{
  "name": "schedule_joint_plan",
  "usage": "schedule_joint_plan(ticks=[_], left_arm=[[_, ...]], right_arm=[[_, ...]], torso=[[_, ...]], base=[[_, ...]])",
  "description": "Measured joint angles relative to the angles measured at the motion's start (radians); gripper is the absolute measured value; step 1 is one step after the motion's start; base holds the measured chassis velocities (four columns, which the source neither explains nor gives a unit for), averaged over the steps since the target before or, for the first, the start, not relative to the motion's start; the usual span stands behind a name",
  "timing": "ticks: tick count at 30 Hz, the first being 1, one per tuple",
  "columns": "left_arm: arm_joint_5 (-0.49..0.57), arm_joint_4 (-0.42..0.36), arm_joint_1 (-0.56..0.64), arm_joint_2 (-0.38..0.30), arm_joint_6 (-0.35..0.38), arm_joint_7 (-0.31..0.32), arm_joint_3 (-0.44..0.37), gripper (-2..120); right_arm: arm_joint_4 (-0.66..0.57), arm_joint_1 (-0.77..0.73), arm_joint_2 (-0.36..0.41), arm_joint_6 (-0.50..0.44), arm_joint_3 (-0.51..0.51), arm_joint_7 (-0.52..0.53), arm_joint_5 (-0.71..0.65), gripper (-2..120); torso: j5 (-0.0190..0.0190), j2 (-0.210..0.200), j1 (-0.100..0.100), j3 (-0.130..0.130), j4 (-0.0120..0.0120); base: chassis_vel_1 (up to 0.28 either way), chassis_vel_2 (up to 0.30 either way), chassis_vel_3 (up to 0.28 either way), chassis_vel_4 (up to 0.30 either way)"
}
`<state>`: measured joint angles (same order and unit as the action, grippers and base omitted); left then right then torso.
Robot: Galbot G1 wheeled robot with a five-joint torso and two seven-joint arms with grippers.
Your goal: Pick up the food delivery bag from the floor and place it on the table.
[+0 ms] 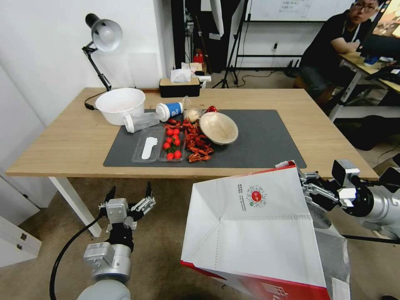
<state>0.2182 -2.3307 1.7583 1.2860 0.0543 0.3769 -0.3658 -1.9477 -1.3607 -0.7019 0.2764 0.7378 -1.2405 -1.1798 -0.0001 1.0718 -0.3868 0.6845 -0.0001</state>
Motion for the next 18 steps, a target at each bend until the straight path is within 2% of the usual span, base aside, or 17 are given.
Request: schedule_joint_plan(ticks=[18], left_arm=[[0.001,0.002,-0.001,-0.002,-0.011,-0.004,0.000,100]], right_arm=[[0.002,-0.001,-0.004,-0.002,0.005,0.007,-0.004,0]], torso=[[0.0001,0.002,-0.002,0.000,-0.0001]], base=[[0.000,0.000,0.000,0.000]])
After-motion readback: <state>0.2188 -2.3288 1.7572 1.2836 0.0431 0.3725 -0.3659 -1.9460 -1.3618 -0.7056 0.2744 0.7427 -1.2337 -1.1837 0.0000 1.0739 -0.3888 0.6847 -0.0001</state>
